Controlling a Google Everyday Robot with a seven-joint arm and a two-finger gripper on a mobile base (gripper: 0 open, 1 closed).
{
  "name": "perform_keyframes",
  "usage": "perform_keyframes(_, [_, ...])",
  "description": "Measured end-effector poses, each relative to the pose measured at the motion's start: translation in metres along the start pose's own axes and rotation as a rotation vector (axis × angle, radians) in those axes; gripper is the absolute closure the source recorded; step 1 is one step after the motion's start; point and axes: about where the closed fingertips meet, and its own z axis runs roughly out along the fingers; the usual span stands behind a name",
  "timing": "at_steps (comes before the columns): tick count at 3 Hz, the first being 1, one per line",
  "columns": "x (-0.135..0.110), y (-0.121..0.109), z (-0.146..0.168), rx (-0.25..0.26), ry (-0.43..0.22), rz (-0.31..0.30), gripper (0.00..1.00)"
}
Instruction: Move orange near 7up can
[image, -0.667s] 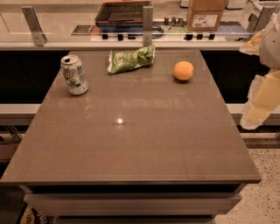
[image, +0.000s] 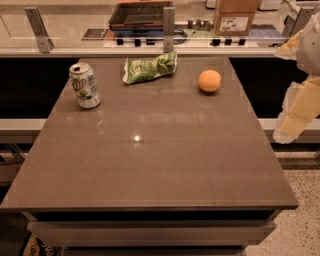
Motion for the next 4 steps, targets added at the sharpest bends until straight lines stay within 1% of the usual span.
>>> perform_keyframes(1, [0.005, -0.022, 0.009, 0.017, -0.038, 0.040, 0.00])
perform_keyframes(2, [0.007, -0.052, 0.018, 0.048, -0.103, 0.097, 0.00])
perform_keyframes(3, [0.004, -0.085, 0.028, 0.094, -0.179, 0.165, 0.00])
perform_keyframes(4, [-0.003, -0.115, 0.043, 0.141, -0.237, 0.224, 0.00])
